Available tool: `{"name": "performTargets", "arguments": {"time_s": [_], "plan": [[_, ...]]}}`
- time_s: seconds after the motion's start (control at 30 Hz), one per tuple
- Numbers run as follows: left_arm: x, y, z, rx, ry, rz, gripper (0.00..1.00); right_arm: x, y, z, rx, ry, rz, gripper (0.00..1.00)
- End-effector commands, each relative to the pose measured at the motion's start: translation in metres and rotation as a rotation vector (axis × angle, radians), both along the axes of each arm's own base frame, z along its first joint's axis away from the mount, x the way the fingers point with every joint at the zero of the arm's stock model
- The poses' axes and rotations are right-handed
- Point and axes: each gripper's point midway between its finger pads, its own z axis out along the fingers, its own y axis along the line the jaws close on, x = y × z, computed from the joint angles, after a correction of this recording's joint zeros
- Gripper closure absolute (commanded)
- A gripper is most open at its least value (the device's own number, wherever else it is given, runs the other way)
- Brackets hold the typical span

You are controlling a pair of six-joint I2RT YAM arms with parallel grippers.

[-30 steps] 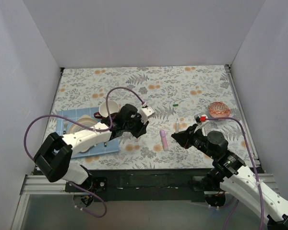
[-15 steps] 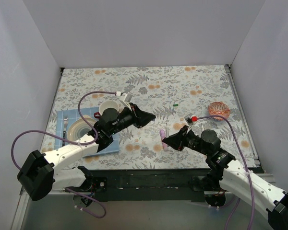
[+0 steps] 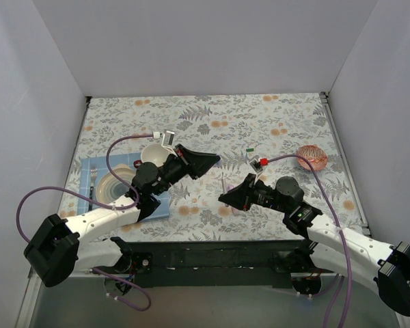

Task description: Insert the pens into the pen caps

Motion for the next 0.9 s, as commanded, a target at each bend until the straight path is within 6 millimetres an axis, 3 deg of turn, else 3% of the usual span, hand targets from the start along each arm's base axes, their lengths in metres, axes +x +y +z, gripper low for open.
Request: {"name": "performTargets", "arguments": {"time_s": [0.0, 0.53, 0.87], "plan": [[0.001, 0.0, 0.005, -0.028, -0.024, 0.002, 1.0, 0.0, 0.013, 0.044, 0.095, -0.094, 0.037, 0.99], [-0.003, -0.008, -0.004, -0.013, -0.027, -0.049, 1.0, 0.0, 0.016, 0.057, 0.116, -0.11, 0.032, 0.99], [-0.012, -0.009, -0.009, -0.006, -0.029, -0.08, 1.0, 0.003, 0.012, 0.052, 0.104, -0.105, 0.001, 0.99]]}}
